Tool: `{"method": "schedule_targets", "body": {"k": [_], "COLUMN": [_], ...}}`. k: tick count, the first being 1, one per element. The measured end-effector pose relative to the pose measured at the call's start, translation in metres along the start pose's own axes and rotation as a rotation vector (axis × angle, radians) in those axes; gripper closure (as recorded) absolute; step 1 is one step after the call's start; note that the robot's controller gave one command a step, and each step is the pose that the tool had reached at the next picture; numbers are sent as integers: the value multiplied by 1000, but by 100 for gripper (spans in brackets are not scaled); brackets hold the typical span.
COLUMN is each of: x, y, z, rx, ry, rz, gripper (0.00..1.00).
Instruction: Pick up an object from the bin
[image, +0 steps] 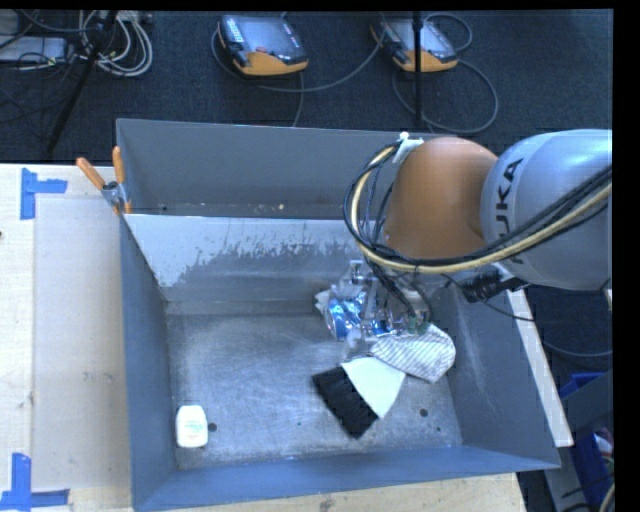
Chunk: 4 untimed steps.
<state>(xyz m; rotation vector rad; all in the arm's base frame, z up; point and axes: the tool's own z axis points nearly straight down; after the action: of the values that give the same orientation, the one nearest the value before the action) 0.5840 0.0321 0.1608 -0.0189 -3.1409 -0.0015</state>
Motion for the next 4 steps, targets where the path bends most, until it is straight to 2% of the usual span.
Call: {"method": "schedule_targets", "body": {"k": [1, 2, 3, 4], "x": [-11, 0, -9, -6], "y": [9, 14, 15, 14], "z": [-6, -41, -98, -67], "rx": [2, 1, 1, 0], "ry": [-4, 9, -1, -12], "rz": [-5, -11, -17, -19], "gripper": [100, 100, 100, 100]}}
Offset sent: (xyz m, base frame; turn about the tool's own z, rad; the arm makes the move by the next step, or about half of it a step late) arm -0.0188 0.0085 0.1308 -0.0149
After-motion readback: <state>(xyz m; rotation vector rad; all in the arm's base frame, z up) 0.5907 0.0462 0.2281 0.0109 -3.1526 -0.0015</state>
